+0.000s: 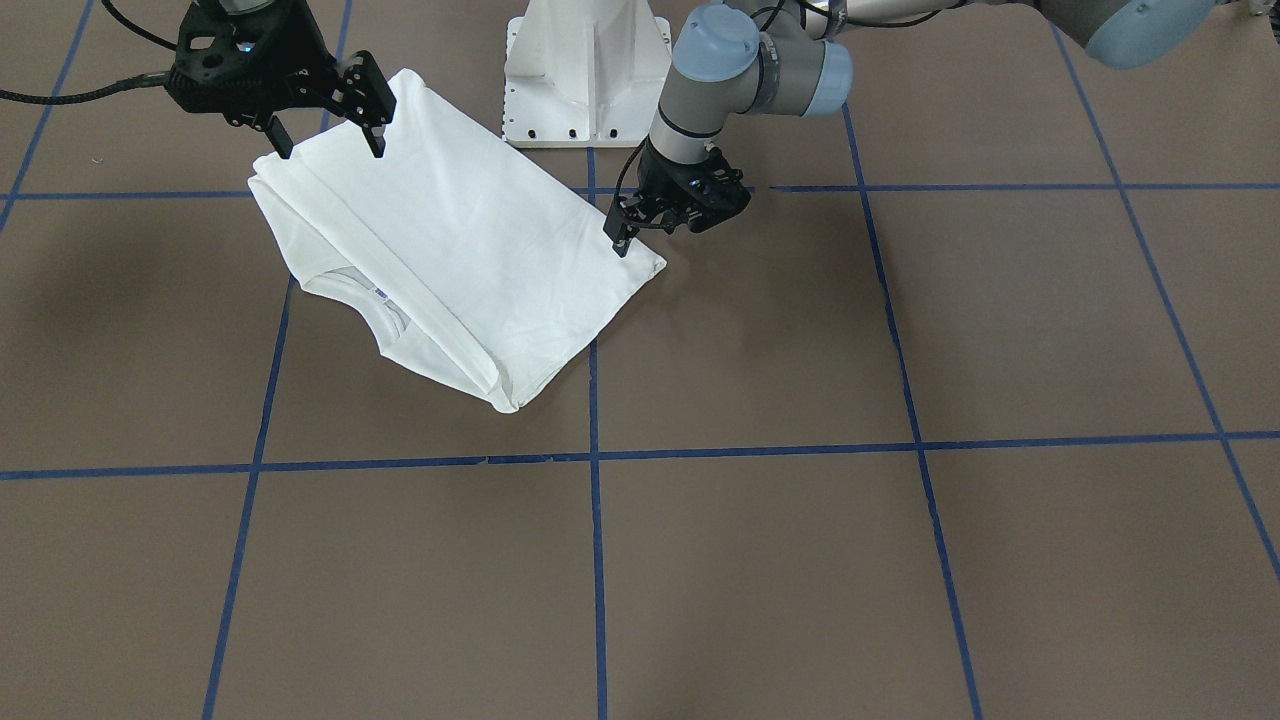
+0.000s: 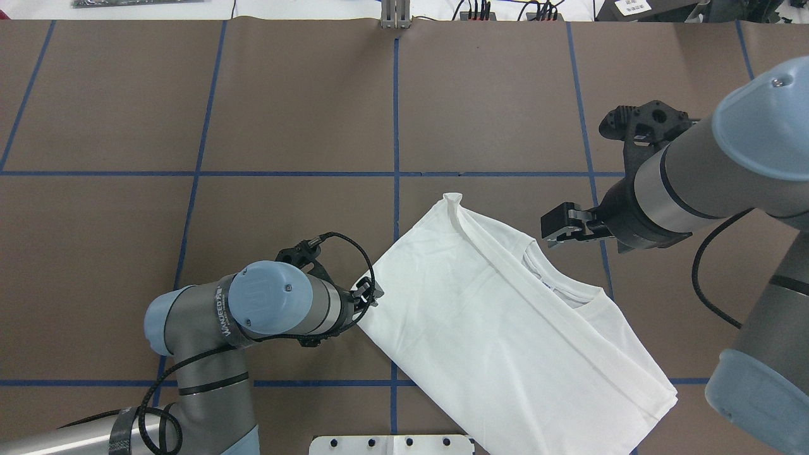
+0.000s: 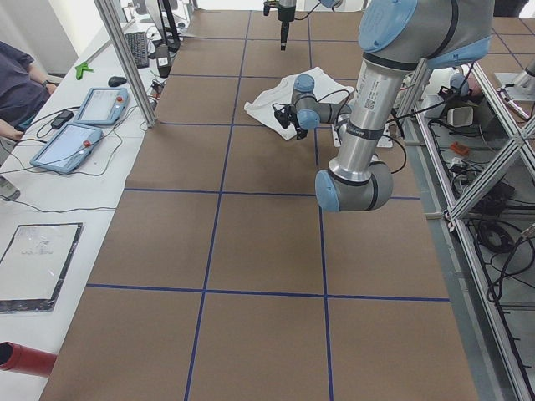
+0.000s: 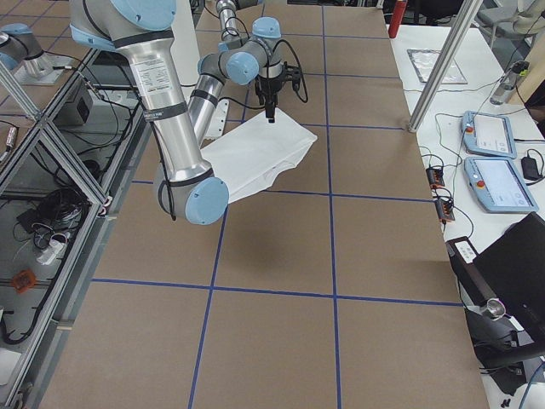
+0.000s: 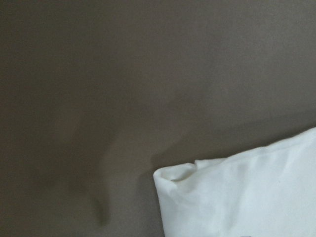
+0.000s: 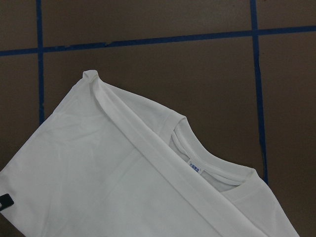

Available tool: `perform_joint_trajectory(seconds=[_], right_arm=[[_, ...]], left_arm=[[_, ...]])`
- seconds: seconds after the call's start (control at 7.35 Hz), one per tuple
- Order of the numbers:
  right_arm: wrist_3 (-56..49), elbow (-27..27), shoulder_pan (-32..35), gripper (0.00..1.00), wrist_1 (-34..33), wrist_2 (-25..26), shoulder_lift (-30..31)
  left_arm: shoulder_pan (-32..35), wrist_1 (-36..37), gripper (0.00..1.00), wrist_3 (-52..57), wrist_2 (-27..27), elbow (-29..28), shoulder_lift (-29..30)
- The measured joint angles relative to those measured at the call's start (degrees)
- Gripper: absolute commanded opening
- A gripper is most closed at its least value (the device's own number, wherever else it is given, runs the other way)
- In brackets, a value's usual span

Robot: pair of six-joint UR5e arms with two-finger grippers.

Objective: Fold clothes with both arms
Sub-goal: 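Grasp the shirt corner with the left gripper and pull it farther from the robot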

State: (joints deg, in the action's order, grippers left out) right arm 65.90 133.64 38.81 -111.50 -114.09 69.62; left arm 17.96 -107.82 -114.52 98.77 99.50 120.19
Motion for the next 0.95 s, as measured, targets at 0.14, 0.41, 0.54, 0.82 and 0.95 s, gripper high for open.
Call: perform_joint_trajectory(seconds=[0.14,0.41,0.54,0.82,0.95], right_arm=[[0.0,-0.1,0.0,1.0,0.0,0.0,0.1],[0.0,-0.3,0.0,1.0,0.1,-0.1,0.1],[0.0,-0.4,0.1,1.0,0.1,-0.1,0.2],[0.1,-0.4,0.1,1.0,0.1,0.0,0.2],[0.2,-0.3,0.1,1.0,0.1,0.0,0.3]], left_arm=[[0.3,0.1,0.72,0.3,-0.2,-0.2,0.1],[0.6,0.1,0.7,0.4,-0.5,-0.3,0.1],[0.6,0.0,0.7,0.4,-1.0,-0.4,0.1],[0.7,-0.3,0.66,0.4,-1.3,-1.2,0.2],[0.7,-0.4,0.43,0.4,-1.4,-1.4,0.4]])
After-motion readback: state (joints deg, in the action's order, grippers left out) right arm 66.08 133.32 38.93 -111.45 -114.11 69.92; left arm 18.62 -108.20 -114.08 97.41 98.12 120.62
